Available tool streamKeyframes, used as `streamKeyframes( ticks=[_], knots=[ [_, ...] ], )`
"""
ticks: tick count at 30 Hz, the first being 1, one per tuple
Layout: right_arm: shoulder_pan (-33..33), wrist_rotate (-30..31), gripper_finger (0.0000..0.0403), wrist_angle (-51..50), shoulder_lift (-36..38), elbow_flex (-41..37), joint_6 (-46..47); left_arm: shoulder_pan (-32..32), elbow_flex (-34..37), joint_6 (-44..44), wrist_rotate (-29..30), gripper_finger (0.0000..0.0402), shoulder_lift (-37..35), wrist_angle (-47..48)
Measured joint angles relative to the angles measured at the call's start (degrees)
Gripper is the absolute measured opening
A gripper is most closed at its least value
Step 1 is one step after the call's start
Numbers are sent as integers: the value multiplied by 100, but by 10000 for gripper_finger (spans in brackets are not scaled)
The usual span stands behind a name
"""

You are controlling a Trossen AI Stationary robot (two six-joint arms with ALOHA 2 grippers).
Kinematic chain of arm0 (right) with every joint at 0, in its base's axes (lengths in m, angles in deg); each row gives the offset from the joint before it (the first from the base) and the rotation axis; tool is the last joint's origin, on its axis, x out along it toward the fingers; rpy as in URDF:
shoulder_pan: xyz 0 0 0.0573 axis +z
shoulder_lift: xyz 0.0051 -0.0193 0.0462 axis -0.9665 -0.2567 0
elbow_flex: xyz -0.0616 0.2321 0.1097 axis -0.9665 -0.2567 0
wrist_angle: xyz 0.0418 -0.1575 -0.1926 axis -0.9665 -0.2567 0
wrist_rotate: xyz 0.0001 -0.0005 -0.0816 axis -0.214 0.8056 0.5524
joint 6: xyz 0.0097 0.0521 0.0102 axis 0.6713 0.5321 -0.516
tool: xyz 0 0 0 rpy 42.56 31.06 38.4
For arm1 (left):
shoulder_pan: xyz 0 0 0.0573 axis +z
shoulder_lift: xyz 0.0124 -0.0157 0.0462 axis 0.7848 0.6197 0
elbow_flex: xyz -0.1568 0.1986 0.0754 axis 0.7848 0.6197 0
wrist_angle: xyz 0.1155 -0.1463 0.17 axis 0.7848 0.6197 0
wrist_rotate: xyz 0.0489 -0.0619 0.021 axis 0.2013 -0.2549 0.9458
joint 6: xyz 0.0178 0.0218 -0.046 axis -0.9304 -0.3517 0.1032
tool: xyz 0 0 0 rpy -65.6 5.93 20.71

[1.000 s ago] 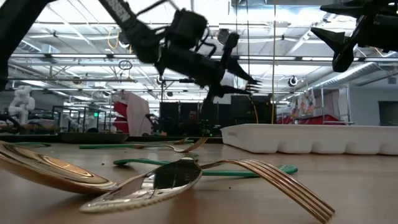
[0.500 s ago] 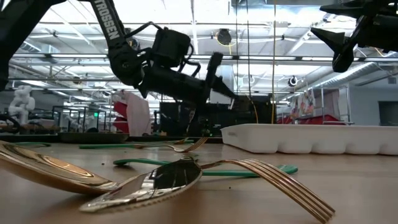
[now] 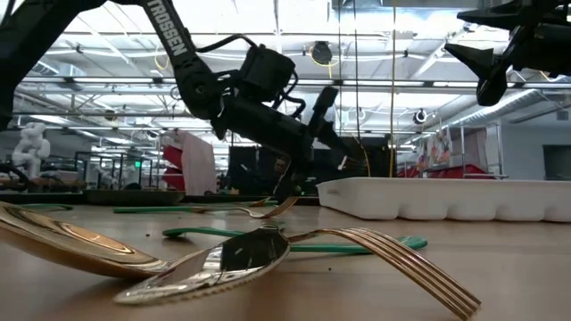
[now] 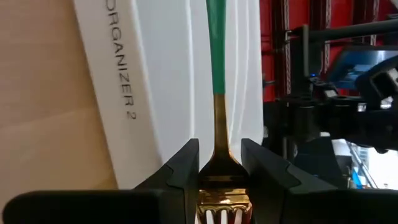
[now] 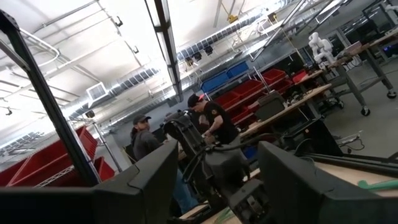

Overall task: Sort silverware
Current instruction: Put the green fork into the white silverware organizer

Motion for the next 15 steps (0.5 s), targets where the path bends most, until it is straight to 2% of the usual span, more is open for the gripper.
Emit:
streamKeyframes(
  ticks=[12, 15],
  knots=[
    [-1, -12, 215, -17, 0, 0, 0, 4, -4, 81, 116, 108, -2, 189],
    [-1, -12, 215, -17, 0, 0, 2, 4, -4, 89, 156, 150, -3, 217]
  ],
)
